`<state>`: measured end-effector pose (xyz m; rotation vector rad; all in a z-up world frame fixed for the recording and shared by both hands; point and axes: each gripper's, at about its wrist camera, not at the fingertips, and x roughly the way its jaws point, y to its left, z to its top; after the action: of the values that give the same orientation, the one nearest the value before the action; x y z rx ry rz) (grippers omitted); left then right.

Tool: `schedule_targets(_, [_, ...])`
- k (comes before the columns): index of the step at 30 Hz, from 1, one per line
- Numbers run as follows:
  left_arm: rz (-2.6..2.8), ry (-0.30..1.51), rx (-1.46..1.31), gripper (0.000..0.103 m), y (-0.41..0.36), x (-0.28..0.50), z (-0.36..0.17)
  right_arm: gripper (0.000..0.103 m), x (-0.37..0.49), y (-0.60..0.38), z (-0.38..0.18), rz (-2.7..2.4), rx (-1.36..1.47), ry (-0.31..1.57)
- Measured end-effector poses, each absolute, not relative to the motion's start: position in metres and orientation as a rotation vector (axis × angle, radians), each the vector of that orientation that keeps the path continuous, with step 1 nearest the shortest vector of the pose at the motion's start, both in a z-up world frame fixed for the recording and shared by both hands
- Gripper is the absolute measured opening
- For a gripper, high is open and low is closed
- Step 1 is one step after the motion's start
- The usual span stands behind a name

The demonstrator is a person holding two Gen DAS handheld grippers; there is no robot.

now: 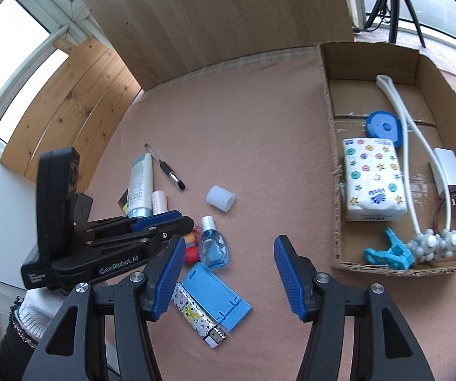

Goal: Organize objects
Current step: 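Move both open tools back over the pile, then grasp the black cable with the left gripper while the right grasps the pink lotion bottle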

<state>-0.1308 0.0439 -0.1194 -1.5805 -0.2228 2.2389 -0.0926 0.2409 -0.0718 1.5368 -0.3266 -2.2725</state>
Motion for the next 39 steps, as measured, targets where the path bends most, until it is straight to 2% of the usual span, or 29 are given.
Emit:
schedule_targets(1, [2.252, -0.229, -1.577, 0.022, 0.042, -0.129, -0.119, 0.054, -0.094, 0.237, -0.075, -2.262, 1.547, -0.308])
schedule_targets(4, [2.292, -0.323, -1.584, 0.034, 0.029, -0.124, -0.117, 0.054, -0.096, 0.223, -0.085, -2.240, 1.568, -0.246])
schedule_targets(7, [2.324, -0.406, -1.554, 0.034, 0.016, -0.119, -0.110, 0.054, -0.101, 0.210, -0.097, -2.224, 1.605, -0.190])
schedule_targets(20, [2.322, -0.263, -1.565, 0.033, 0.016, -0.078, -0.102, 0.054, -0.110, 0.192, -0.109, -2.222, 1.636, -0.080])
schedule_targets(26, [2.356, -0.202, -1.601, 0.033, 0.012, -0.080, -0.114, 0.051, -0.108, 0.194, -0.104, -2.232, 1.608, -0.124])
schedule_targets(33, [2.402, -0.358, -1.623, 0.033, -0.027, -0.094, -0.116, 0.051, -0.107, 0.188, -0.102, -2.222, 1.611, -0.111])
schedule_targets(39, [2.480, -0.375, -1.619, 0.032, -0.050, -0.109, -0.110, 0.051, -0.108, 0.182, -0.096, -2.240, 1.594, -0.104])
